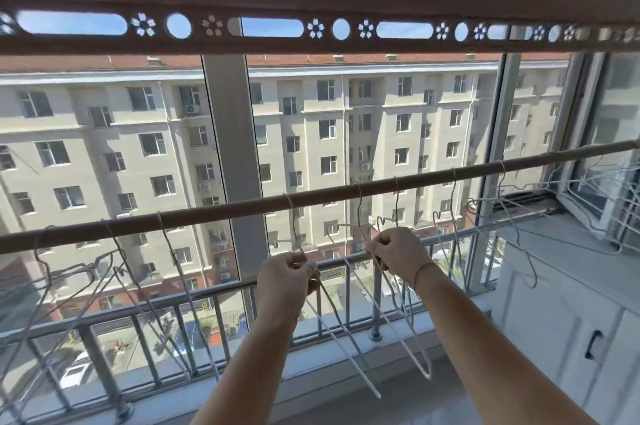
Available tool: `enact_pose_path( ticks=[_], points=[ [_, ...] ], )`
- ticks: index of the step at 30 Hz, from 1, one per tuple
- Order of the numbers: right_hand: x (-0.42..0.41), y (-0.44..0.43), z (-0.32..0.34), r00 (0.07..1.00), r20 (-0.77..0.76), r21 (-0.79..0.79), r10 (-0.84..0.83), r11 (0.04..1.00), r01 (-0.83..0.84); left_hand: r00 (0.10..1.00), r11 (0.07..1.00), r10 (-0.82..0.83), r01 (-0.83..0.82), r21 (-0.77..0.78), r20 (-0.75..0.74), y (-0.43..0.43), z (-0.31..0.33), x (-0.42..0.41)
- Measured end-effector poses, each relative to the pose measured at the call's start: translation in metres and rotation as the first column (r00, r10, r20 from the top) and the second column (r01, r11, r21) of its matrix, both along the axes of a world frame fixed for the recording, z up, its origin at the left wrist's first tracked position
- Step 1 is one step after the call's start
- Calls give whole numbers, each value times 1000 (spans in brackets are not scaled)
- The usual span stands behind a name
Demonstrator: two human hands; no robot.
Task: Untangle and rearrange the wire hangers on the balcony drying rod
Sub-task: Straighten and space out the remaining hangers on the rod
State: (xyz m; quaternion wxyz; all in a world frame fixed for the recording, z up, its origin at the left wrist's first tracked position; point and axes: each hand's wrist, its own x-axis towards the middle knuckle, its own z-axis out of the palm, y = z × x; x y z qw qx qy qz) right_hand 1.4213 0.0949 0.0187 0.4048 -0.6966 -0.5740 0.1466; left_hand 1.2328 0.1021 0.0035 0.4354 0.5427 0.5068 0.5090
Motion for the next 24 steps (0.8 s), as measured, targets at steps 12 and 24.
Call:
enact_pose_path(
  ticks=[12, 24],
  points=[
    [13, -2, -7, 949, 70, 30, -309, 951, 307, 998, 1000, -11, 12, -13, 55, 3, -3, 6],
    [30, -2, -14, 962, 94, 39, -255, 967, 253, 998, 1000, -7, 7, 5, 60, 7, -6, 2]
  ],
)
